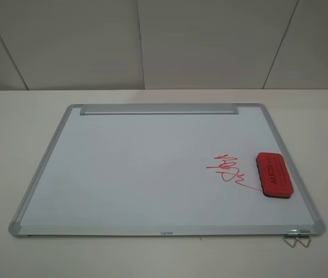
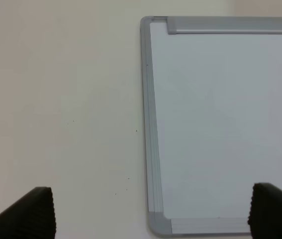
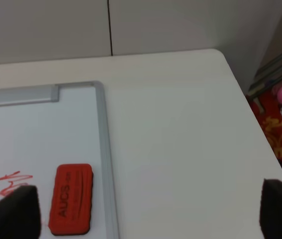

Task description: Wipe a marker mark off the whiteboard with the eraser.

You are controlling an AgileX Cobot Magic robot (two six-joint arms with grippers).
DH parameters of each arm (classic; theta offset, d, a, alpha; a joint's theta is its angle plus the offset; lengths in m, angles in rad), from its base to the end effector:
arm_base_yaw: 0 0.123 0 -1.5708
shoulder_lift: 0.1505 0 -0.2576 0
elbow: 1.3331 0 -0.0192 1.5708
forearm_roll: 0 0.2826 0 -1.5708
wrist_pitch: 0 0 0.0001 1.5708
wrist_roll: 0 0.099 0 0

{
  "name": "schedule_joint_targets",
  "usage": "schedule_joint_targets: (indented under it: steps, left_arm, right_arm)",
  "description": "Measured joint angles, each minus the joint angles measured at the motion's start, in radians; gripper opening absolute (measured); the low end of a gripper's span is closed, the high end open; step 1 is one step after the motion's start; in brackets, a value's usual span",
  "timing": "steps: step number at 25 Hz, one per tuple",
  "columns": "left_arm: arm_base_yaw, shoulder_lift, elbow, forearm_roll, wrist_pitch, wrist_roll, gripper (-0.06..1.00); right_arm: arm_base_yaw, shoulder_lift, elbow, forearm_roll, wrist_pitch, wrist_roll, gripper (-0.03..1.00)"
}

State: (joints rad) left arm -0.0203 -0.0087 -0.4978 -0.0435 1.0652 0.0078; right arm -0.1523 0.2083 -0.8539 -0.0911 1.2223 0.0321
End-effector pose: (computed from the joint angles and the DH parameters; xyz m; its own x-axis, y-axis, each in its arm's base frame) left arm 0.0565 -0.0049 0.2884 -0.4545 -0.0040 -0.8908 0.0482 0.9984 -0.0291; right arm 0.0413 -0.0149 0.3704 -0.4634 0.0720 -0.8832 0.2262 0.9733 -0.0393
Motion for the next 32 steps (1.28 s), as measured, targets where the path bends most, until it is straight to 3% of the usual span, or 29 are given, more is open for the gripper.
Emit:
schedule_joint_targets:
  steps: [9, 16, 22, 32]
  left_arm:
    - [0.000, 0.000, 0.000, 0.000, 0.000, 0.000, 0.77]
    - [0.000, 0.000, 0.000, 0.000, 0.000, 0.000, 0.77]
    - [0.000, 0.000, 0.000, 0.000, 0.000, 0.000, 0.77]
    - [0.000, 0.000, 0.000, 0.001, -0.001, 0.000, 0.77]
  right_arm:
    - [0.000, -0.135, 0.049, 0.045, -0.010, 0.000, 0.80]
    - [0.000, -0.138, 0.220, 0.063, -0.156, 0.000, 0.80]
    - [0.000, -0.137, 0.328, 0.063, -0.161, 0.000, 0.80]
    - [0.005, -0.214, 0.335, 0.063, -0.162, 0.000, 0.80]
